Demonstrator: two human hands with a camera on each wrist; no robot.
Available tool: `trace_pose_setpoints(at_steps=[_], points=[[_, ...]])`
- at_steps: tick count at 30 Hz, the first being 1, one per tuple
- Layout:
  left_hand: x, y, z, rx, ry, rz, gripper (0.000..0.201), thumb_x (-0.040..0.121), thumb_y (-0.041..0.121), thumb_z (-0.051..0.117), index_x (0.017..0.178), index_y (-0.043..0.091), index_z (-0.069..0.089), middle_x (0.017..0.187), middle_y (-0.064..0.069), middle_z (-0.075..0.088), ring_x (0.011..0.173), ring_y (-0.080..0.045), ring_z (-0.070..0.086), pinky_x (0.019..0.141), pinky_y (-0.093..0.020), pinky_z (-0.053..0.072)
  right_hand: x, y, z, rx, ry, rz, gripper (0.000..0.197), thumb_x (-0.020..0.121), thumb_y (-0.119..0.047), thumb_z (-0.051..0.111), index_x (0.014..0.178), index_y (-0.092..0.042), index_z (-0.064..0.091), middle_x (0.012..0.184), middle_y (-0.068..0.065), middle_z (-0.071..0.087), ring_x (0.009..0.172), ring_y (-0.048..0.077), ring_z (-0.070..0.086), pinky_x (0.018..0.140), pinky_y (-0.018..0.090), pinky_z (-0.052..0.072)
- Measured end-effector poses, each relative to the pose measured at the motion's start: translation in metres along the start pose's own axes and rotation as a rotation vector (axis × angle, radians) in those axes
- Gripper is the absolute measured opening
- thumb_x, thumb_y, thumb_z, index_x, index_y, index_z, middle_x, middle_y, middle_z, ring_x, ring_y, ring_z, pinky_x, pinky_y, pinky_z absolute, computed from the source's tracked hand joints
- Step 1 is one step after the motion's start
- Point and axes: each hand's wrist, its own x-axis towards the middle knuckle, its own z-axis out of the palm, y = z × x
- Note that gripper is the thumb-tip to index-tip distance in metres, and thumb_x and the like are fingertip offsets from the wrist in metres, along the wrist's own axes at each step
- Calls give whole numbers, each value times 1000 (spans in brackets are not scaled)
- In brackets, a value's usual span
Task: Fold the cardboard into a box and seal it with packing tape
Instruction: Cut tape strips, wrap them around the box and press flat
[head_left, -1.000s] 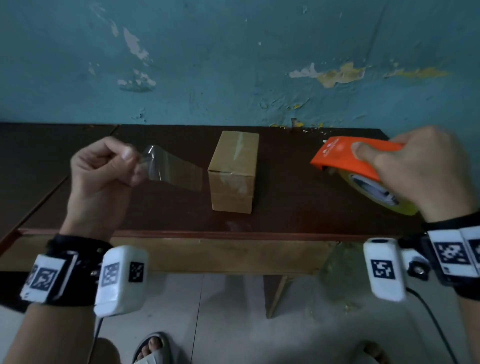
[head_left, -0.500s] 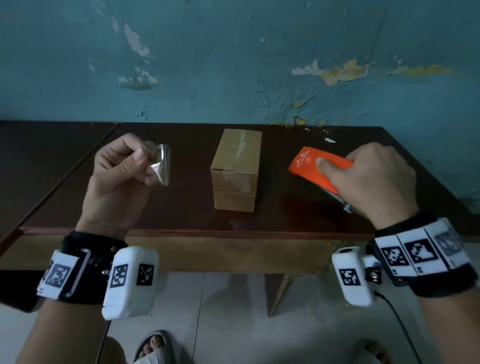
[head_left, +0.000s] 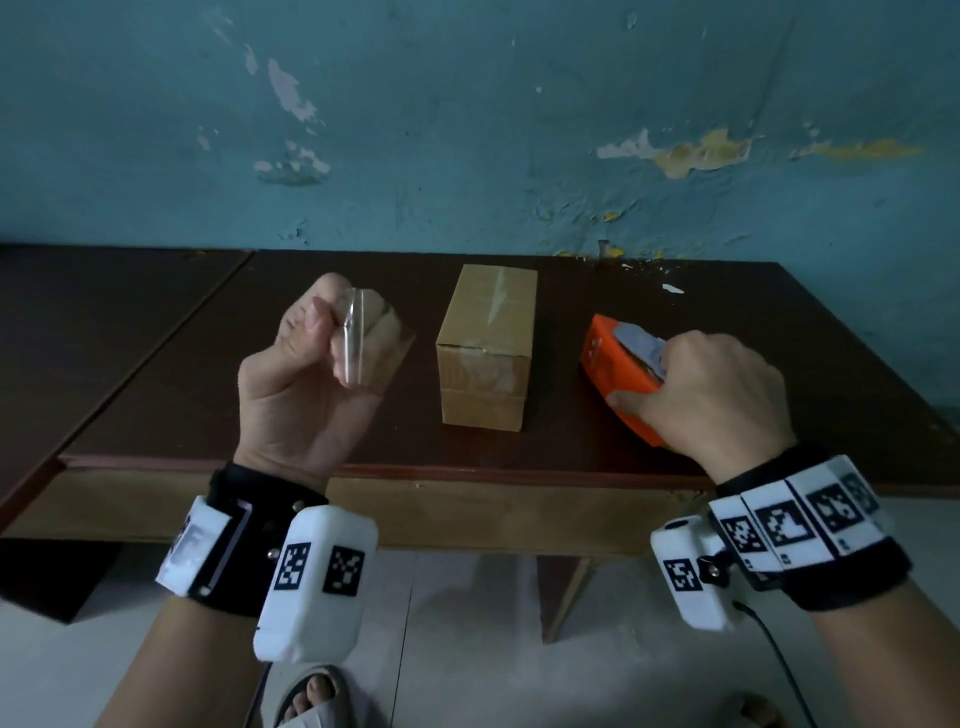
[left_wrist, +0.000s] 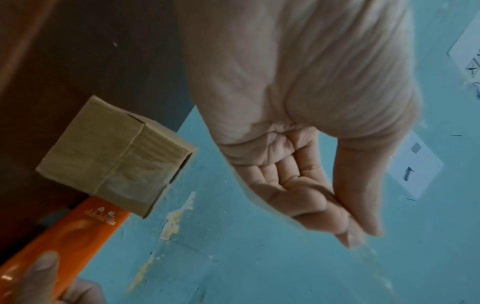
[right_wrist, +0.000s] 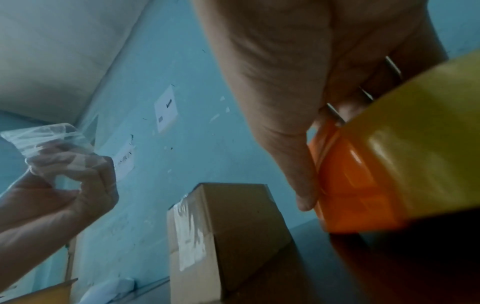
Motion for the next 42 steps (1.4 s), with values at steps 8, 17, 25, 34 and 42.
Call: trace_pose_setpoints(at_steps=[8,17,25,34,42], points=[[7,1,17,-229,27,56,12,92,-2,71,85,-6,63,66,-8,50,63,-12,46,59,-23,43,-30,-17,-29,737,228,-419,26,90,-42,73,111,-27,69,89,-14,72,84,2,70,74,25,57],[9,-32,26,-245,5,-25,20,94,1,71,78,-3,59,66,-11,56,61,-12,44,61,-28,54,-46,-56,7,1084,-193,-717,50,94,-3,70,139,-21,61,118,-12,71,109,0,68,94,24,58],[9,-40,23,-268,-25,-49,19,95,3,70,80,-3,60,71,-15,62,61,-12,45,60,-25,50,-43,-53,8,1242,-191,-811,42,91,9,68,127,-12,66,116,-5,74,109,10,71,93,32,60],[9,-44,19,-295,-15,-83,17,94,1,71,84,-2,59,71,-16,63,60,-12,44,61,-31,57,-25,-44,6,1259,-124,-846,18,86,6,76,102,1,73,106,13,77,100,24,74,82,29,61],[7,-17,0,-92,34,-45,13,91,4,76,90,-4,66,71,-10,61,57,-15,53,57,-24,50,-16,-28,-4,1320,-134,-833,11,86,1,74,87,7,65,105,17,78,105,33,74,94,57,58]])
